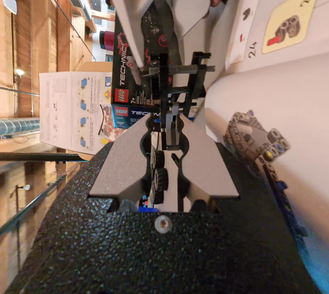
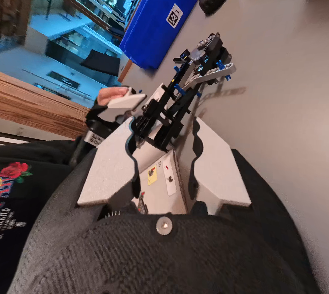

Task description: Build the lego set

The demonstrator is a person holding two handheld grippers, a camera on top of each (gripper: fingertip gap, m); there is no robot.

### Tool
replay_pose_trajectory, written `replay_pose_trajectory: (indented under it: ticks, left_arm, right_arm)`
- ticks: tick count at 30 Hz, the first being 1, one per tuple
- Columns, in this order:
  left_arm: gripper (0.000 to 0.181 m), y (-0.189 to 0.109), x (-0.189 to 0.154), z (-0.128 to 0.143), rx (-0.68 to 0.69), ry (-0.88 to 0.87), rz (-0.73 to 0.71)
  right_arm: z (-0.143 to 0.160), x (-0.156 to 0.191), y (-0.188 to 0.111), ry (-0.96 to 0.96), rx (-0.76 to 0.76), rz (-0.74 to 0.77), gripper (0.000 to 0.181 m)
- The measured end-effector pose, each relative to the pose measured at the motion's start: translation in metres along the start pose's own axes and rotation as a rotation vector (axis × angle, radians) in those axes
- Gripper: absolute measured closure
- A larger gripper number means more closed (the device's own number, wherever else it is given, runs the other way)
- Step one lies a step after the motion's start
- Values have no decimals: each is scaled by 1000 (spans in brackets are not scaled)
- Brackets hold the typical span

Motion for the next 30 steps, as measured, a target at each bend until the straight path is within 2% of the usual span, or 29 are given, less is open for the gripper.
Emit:
replay_pose_trajectory:
  ticks: [5, 12, 20, 25, 30]
  left_arm:
    - [159, 1, -8, -7, -19, 16, 27]
    - [161, 2, -4, -6, -14, -5, 15]
    - [158, 4, -8, -9, -30, 5, 10]
    - [154, 4, -5, -2, 6, -19, 3]
    - [133, -4, -3, -3, -44, -80, 56]
  right_arm:
    - [0, -6, 9, 124, 51, -32, 117]
    - [0, -12, 11, 250, 42, -59, 125]
    - [-2, -14, 11, 274, 21, -60, 125]
    - [-4, -11, 4, 257, -12, -47, 121]
    - [-3, -9, -16, 102, 37, 54, 117]
Point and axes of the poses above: each gripper's, where its closed fingertips meet, y out along the fingers, z out of its underside, x = y × z across the jaws, the point moved 1 cm from there along -y, back along the fingers, and after that the axes turned 14 degrees about -z, right-handed, at the moved point
